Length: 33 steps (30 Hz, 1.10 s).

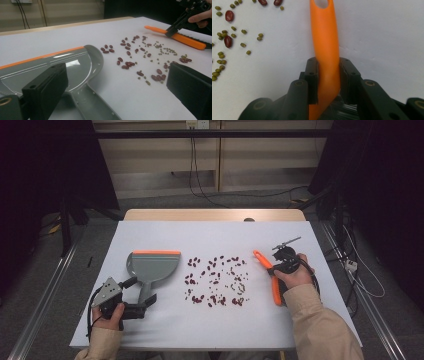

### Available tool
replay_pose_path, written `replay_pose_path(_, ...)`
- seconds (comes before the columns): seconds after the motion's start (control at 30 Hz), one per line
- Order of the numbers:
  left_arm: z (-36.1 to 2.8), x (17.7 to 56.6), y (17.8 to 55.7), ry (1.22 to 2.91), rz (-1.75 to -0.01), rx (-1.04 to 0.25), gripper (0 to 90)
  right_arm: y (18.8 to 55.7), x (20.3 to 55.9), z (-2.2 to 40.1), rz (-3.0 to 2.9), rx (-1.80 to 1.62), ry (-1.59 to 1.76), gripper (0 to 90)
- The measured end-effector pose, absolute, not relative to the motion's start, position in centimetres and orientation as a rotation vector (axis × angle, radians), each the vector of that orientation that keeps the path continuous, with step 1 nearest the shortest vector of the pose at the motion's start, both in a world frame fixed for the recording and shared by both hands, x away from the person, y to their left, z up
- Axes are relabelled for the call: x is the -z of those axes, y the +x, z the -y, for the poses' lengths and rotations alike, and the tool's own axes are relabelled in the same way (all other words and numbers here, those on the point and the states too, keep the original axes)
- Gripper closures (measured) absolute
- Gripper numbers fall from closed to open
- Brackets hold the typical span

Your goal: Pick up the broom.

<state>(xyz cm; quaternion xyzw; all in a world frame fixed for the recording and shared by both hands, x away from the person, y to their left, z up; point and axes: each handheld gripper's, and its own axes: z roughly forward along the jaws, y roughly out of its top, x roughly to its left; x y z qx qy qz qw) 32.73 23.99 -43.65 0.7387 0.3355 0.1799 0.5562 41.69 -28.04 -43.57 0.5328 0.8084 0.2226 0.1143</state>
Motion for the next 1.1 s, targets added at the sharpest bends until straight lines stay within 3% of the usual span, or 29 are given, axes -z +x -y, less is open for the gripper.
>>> replay_pose_path(0.6,-22.8,41.5,32.9,1.737,-0.775,-0.403,3.7,37.5,40.0,31.9,-1.983,-1.171,1.538,71.8)
replay_pose_path(1.1,-16.8,38.3,33.4,1.748,-0.664,-0.355,3.8,35.0,37.8,31.9,-1.851,-1.385,1.35,71.9)
